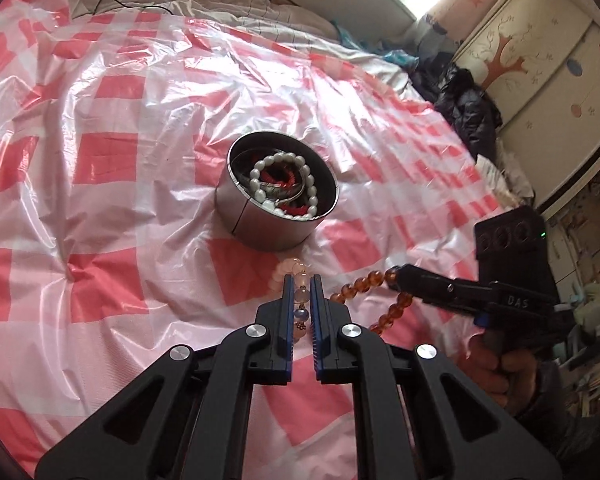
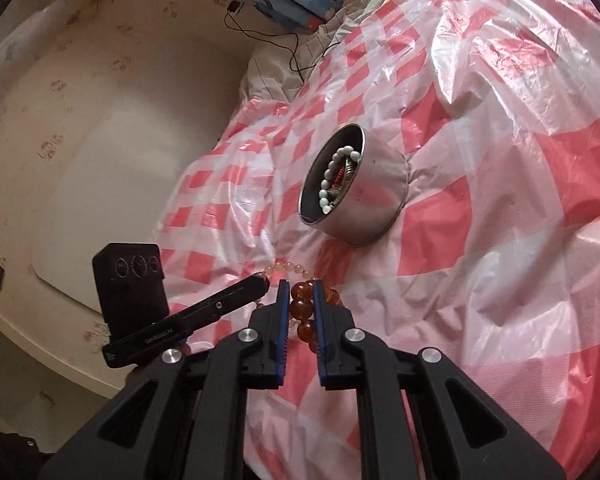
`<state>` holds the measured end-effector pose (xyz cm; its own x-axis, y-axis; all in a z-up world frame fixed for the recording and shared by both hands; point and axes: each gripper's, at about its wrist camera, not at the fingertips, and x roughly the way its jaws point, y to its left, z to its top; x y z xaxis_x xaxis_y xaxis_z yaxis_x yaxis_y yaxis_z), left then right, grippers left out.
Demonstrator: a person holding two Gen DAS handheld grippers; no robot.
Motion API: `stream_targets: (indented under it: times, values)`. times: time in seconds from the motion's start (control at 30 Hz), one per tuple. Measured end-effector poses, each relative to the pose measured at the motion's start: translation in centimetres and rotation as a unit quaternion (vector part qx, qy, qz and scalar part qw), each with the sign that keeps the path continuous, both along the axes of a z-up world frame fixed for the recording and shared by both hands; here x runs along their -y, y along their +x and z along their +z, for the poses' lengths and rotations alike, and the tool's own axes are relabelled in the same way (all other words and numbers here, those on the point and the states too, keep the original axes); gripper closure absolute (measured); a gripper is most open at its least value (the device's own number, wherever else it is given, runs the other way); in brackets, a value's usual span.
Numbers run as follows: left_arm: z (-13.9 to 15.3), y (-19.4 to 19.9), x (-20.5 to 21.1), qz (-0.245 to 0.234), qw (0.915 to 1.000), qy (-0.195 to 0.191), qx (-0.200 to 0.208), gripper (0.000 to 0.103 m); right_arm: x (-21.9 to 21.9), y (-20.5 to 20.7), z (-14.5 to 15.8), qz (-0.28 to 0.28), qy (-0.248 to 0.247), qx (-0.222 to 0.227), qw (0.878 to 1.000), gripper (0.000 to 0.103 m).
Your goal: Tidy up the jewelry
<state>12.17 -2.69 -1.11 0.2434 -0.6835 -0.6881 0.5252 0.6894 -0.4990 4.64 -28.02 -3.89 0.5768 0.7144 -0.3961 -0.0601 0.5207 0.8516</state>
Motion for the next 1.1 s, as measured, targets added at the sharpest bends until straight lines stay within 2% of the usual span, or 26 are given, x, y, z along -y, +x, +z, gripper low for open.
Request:
stream_targets:
  times: [0.13,0.33,0.63,1.1]
  values:
    - [0.5,0.1,0.7,-0.004,1.0,-0.002,0.006,0.096,0.6,-0.1,0.0,0.0,0.056,0.004,0.998,0.091]
    - [1.0,-0.4,2.1,-0.002,0.9991,0.025,0.035,0.096,1.5,-0.3,0.6,-0.012,0.104,0.023,0.994,0.091]
    - [1.8,-0.8,3.6,0.019,0.9923,0.076,0.097,0.096,2.0,-0.4,1.0,-0.014,0.124,0.041,0.991,0.091]
    - [3.0,-0.8,5.1,0.039,0.984,0.094,0.146,0.096,2.3,-0.3,1.1,-0.013,0.14,0.051,0.989,0.091]
